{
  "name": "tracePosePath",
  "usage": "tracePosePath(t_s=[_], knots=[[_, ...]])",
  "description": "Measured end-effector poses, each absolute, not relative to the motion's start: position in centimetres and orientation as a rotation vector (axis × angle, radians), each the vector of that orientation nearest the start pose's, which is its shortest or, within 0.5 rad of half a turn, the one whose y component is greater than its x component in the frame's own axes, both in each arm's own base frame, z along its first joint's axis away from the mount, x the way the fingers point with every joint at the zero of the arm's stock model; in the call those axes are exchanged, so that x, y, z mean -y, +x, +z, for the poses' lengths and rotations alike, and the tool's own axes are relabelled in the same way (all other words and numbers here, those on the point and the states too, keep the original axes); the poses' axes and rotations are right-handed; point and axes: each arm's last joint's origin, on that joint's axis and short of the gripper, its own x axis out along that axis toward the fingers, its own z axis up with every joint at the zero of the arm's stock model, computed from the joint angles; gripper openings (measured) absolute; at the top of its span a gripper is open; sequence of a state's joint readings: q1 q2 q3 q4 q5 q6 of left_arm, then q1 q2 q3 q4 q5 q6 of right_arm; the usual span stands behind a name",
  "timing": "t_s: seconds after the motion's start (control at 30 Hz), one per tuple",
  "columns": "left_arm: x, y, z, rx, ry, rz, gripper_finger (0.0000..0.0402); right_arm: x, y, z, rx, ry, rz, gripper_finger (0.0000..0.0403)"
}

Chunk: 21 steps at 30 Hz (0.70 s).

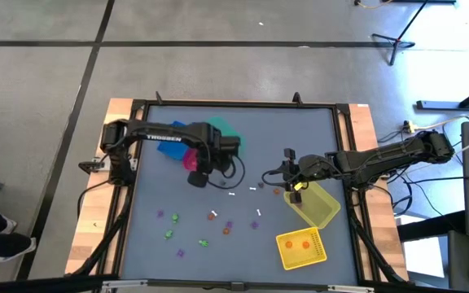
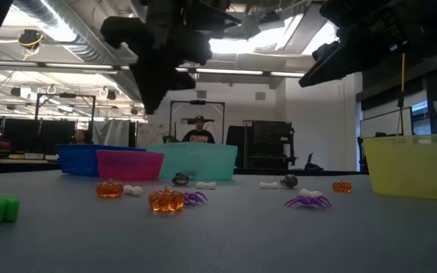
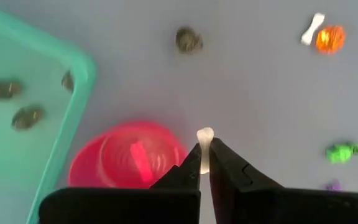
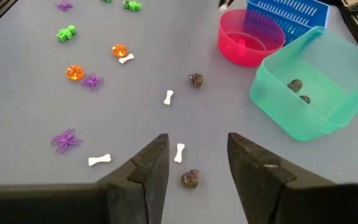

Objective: Sort Halloween decoration
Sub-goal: Put the white bone toy into the red bin

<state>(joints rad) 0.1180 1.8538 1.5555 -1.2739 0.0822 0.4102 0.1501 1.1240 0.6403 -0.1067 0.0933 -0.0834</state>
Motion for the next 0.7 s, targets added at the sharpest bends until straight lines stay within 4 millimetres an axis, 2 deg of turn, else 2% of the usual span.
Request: tracePosePath(t_s=[0.2, 0.37, 0.5, 0.7], knots=[[-7.1, 32.7, 25.4, -1.598, 0.123, -0.200, 0.0001, -3.2, 22.8, 22.6, -0.597, -0.155, 0.078, 0.0161], [-9.5, 32.1, 25.0, -1.595, 0.063, -0.142, 0.0001, -3.0, 22.8, 22.6, -0.602, -0.159, 0.032, 0.0161], [-10.1, 31.2, 23.7, -1.655, 0.005, -0.120, 0.0001, -2.9, 22.8, 22.6, -0.603, -0.144, -0.005, 0.0161], [-9.4, 30.6, 22.2, -1.704, -0.025, -0.124, 0.0004, -2.8, 22.8, 22.6, -0.599, -0.140, -0.079, 0.0161]])
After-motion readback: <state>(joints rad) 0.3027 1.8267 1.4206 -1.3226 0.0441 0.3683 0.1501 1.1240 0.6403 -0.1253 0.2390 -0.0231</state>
